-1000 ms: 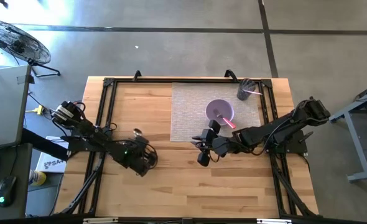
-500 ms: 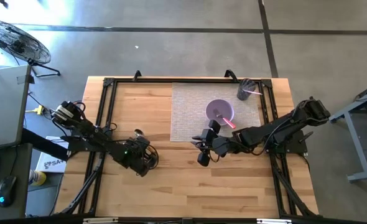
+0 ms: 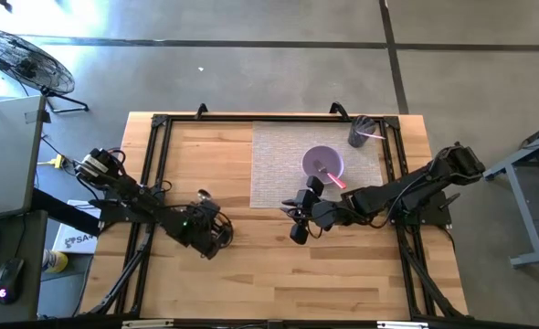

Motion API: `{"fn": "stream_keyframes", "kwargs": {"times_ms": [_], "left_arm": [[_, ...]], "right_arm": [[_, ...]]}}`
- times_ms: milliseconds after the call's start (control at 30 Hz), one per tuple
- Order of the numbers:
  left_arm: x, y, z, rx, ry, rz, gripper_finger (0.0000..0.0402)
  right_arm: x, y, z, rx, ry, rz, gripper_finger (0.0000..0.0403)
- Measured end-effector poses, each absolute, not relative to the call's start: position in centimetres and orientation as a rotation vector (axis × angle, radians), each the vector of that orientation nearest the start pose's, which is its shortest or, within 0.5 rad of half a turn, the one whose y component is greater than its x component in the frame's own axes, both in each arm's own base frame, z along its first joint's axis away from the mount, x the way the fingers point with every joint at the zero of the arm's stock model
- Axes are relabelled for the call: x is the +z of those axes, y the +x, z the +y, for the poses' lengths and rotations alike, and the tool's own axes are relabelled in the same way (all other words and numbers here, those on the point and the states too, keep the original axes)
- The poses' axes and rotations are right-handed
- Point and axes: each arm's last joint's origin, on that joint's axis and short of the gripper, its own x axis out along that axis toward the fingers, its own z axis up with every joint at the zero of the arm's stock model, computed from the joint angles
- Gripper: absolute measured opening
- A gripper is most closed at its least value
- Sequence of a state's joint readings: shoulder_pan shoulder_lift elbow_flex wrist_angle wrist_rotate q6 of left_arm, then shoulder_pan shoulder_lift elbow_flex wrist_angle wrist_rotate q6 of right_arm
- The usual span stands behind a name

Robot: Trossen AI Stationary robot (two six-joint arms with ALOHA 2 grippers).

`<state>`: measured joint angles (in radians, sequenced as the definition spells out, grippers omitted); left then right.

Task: Pick & Place Utensil
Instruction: Put the yellow spoon into the purple bowl

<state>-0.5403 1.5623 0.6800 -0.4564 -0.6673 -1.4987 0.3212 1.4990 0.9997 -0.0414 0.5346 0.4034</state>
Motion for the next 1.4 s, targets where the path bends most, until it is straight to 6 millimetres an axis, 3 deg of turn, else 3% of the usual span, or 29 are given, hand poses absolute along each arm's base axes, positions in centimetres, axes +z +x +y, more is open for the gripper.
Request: {"fn": "stream_keyframes", "kwargs": {"times_ms": [333,767,1133,1400], "left_arm": [[12.4,22.5,-9.8,0.846,-0.675,0.776,0.0376],[12.2,22.8,-9.7,0.845,-0.644,0.754,0.0373],[12.2,22.8,-9.7,0.846,-0.644,0.749,0.0289],[13.1,22.2,-9.4,0.841,-0.633,0.767,0.0282]], "right_arm": [[25.4,31.2,8.8,-0.309,0.166,0.440,0.0074],[25.4,31.2,8.8,-0.312,0.171,0.442,0.0074],[25.4,31.2,8.8,-0.312,0.172,0.443,0.0074],[25.4,31.2,8.8,-0.312,0.172,0.443,0.0074]]}}
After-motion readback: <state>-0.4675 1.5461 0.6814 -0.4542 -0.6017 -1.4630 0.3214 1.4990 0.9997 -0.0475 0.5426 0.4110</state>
